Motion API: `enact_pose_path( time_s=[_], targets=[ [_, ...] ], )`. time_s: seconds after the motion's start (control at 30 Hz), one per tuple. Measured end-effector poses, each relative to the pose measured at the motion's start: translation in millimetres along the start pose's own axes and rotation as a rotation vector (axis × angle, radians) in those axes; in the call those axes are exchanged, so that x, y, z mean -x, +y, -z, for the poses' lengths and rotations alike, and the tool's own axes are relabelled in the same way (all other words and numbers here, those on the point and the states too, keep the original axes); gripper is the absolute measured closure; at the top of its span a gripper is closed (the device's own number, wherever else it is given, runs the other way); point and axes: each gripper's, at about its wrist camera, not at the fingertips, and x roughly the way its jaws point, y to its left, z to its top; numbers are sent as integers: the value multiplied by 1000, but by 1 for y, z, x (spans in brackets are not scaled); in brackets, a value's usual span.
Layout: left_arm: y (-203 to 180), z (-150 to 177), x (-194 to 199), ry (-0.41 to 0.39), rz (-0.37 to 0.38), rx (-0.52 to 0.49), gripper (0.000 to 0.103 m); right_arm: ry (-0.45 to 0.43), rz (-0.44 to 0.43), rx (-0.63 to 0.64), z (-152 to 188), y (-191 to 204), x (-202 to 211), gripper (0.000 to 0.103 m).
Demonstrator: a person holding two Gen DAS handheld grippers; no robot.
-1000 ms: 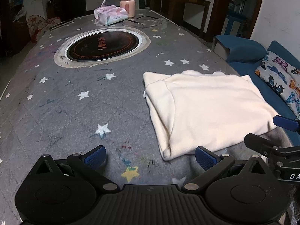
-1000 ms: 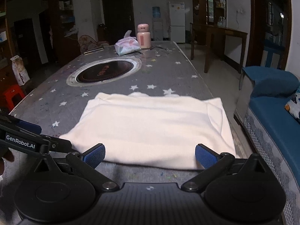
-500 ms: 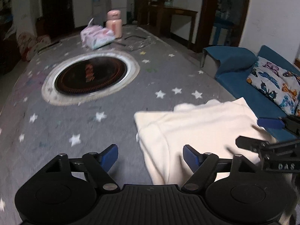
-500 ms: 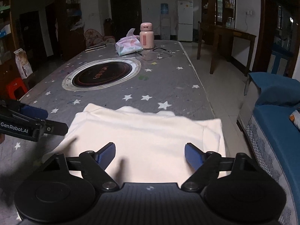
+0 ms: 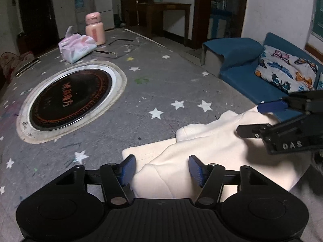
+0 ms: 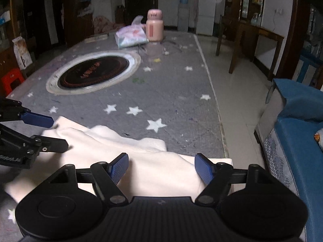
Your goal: Fold clothes
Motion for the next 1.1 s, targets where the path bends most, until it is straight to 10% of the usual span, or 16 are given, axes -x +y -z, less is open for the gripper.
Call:
enact_pose_path(
  time_s=[0.3,0.73,1.1],
  targets=[
    [1,1,1,-31,45,-26,91,25,-10,20,-1,3,-4,90],
    [52,-21,136,-346,-54,92,93,-446,-148,85,-60,54,123,96],
    [56,71,154,-100,-12,121,86,-263,-298,214,15,107,145,90]
  ],
)
